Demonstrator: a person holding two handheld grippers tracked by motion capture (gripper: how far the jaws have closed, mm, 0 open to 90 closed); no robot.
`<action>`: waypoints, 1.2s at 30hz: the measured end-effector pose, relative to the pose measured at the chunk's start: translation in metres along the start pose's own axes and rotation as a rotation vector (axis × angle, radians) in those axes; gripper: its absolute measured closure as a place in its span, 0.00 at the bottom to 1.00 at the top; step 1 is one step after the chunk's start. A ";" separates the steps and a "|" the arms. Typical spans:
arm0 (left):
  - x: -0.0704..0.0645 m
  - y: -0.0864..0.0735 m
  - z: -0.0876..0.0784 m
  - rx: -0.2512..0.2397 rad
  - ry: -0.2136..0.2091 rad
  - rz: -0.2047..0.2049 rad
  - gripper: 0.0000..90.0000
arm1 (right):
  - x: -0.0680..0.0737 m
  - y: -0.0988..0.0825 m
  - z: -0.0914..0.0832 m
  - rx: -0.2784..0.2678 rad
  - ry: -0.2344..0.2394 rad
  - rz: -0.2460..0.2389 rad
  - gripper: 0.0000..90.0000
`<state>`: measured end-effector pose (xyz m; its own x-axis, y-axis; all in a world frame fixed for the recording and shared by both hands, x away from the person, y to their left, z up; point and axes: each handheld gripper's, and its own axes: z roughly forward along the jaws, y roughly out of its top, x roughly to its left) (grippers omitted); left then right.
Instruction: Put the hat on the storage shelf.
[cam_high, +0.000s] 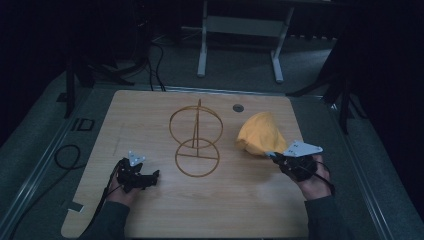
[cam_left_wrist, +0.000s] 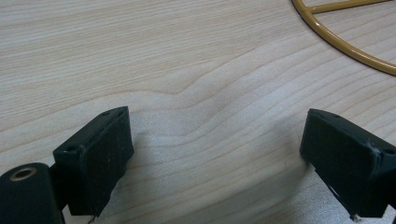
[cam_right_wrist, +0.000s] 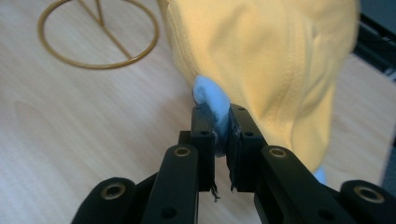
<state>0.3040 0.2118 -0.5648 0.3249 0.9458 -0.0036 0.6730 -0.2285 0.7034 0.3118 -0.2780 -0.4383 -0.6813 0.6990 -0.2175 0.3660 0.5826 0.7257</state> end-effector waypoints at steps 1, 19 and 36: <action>0.000 0.000 0.000 -0.001 0.000 0.000 0.11 | -0.003 0.003 -0.002 0.000 -0.010 -0.003 0.91; 0.000 0.000 0.000 -0.001 -0.001 -0.002 0.11 | -0.038 0.057 -0.041 -0.037 -0.143 -0.064 0.91; 0.000 0.000 0.000 0.002 -0.001 0.002 0.11 | 0.005 0.054 0.010 0.031 0.064 -0.127 0.82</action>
<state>0.3040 0.2121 -0.5646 0.3270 0.9450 -0.0032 0.6739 -0.2308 0.7019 0.3344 -0.2387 -0.4065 -0.7624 0.5911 -0.2634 0.2927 0.6780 0.6743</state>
